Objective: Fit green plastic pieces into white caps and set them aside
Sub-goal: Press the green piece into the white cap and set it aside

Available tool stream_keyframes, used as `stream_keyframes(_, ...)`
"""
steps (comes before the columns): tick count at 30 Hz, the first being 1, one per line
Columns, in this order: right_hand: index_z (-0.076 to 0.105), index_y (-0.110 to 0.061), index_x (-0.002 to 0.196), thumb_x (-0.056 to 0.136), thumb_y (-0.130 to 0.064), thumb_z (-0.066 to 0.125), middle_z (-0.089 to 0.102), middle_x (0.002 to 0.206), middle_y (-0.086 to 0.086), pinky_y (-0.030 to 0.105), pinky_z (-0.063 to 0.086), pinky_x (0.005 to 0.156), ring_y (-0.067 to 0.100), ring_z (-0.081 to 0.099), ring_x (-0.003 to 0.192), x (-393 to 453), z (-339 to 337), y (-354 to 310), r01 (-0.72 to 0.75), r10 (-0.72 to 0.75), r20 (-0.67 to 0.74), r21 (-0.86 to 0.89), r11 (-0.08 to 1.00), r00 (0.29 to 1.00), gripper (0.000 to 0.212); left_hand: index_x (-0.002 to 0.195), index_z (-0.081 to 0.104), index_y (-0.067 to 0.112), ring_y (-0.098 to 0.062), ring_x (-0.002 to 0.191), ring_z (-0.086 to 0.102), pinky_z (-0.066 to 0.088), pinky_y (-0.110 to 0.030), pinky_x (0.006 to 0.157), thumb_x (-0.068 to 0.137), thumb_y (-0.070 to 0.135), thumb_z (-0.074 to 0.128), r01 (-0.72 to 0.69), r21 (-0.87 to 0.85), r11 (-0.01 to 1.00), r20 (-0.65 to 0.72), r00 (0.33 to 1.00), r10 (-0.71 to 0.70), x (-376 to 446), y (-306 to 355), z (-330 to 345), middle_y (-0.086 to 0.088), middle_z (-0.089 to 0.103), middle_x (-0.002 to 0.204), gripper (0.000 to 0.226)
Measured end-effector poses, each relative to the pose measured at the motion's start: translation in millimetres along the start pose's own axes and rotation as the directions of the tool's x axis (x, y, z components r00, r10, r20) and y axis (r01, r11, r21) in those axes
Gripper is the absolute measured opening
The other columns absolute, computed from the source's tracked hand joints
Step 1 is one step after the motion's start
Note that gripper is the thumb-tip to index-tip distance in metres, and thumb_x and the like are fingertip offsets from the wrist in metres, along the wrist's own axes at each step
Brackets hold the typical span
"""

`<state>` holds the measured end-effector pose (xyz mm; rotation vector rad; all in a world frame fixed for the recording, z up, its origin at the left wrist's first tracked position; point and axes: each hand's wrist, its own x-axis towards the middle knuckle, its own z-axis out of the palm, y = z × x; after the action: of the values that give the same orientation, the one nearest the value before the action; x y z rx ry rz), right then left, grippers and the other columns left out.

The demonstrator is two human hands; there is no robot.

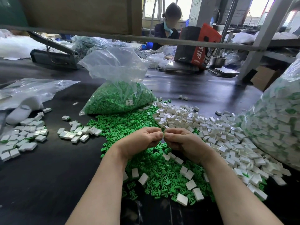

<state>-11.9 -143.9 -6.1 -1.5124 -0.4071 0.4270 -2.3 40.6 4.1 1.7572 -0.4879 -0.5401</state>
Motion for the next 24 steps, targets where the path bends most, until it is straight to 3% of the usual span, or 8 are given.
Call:
stream_keyframes(13, 0.071, -0.024, 0.079, 0.088, -0.026, 0.059, 0.042, 0.062, -0.011, 0.013, 0.032, 0.051, 0.004, 0.035, 0.054, 0.4, -2.0, 1.1, -0.009, 0.010, 0.006, -0.066, 0.998, 1.000, 0.016, 0.086, 0.053, 0.018, 0.003, 0.048, 0.037, 0.032, -0.008, 0.045, 0.104, 0.020, 0.044, 0.012, 0.022, 1.000, 0.039, 0.999, -0.013, 1.5, -5.6, -3.5, 0.019, 0.043, 0.056, 0.020)
stream_keyframes(19, 0.061, -0.009, 0.091, 0.094, -0.020, 0.056, 0.043, 0.062, -0.013, 0.011, 0.034, 0.050, 0.000, 0.037, 0.052, 0.6, -4.0, 2.1, -0.009, 0.011, 0.031, -0.075, 0.997, 0.999, 0.013, 0.087, 0.057, 0.018, 0.001, 0.055, 0.040, 0.035, -0.008, 0.051, 0.103, 0.021, 0.046, 0.012, 0.028, 1.000, 0.022, 1.000, -0.013, 1.0, -5.2, -3.0, 0.015, 0.044, 0.063, 0.020)
stream_keyframes(24, 0.055, -0.011, 0.080, 0.094, -0.016, 0.053, 0.040, 0.060, -0.008, 0.014, 0.030, 0.049, 0.005, 0.032, 0.051, 3.2, -1.7, 4.8, 0.006, -0.008, -0.040, -0.051, 0.999, 0.999, 0.016, 0.080, 0.054, 0.019, 0.003, 0.046, 0.037, 0.033, -0.009, 0.044, 0.104, 0.019, 0.042, 0.001, -0.006, 1.000, -0.018, 1.000, -0.001, 1.6, -2.8, 0.8, 0.013, 0.041, 0.059, 0.027)
